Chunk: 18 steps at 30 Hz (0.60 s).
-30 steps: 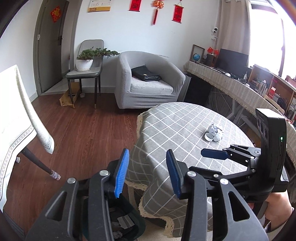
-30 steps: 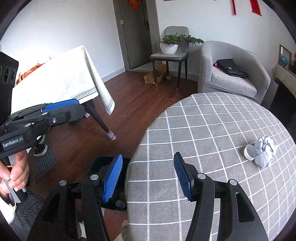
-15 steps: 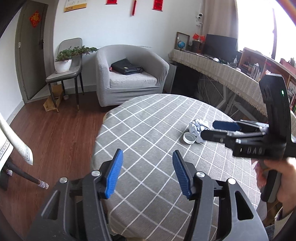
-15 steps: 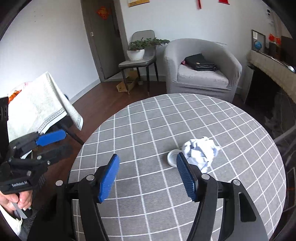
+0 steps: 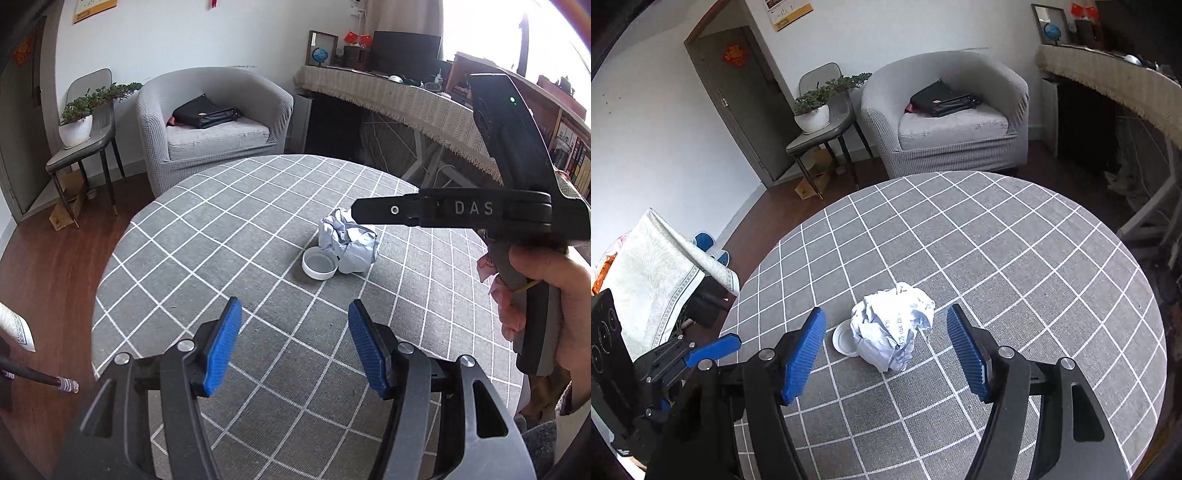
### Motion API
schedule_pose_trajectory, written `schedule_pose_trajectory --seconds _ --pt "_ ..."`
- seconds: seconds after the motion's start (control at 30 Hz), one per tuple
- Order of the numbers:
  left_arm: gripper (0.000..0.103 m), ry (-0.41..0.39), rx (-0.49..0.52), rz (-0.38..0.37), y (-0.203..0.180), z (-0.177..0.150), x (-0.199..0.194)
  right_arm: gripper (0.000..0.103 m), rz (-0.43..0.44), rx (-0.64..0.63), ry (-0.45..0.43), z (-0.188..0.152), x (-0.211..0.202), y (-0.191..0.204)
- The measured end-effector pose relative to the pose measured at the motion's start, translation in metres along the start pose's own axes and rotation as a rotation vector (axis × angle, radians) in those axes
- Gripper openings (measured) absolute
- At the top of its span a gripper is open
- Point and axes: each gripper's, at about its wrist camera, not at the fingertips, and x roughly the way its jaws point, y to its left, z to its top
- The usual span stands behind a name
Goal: Collect trash
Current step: 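Close the right tool on the crumpled white paper while the left tool grasps the white cap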
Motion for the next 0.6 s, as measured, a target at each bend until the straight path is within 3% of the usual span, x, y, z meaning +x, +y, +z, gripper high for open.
schedule_pose_trajectory --seconds 0.33,0.43,0.6 --pt "0.064 0.059 0.061 -0.042 -0.016 0.012 0.037 0.068 0.067 0.035 0.075 0.01 0.029 -0.007" --pt "0.064 0.068 0.057 -0.039 -0.015 0.016 0.044 0.056 0.049 -0.002 0.101 0.01 0.036 -0.002" --pt "0.063 0.074 0.046 -0.036 -0.012 0.024 0.055 0.047 0.079 -0.014 0.104 0.014 0.037 -0.003"
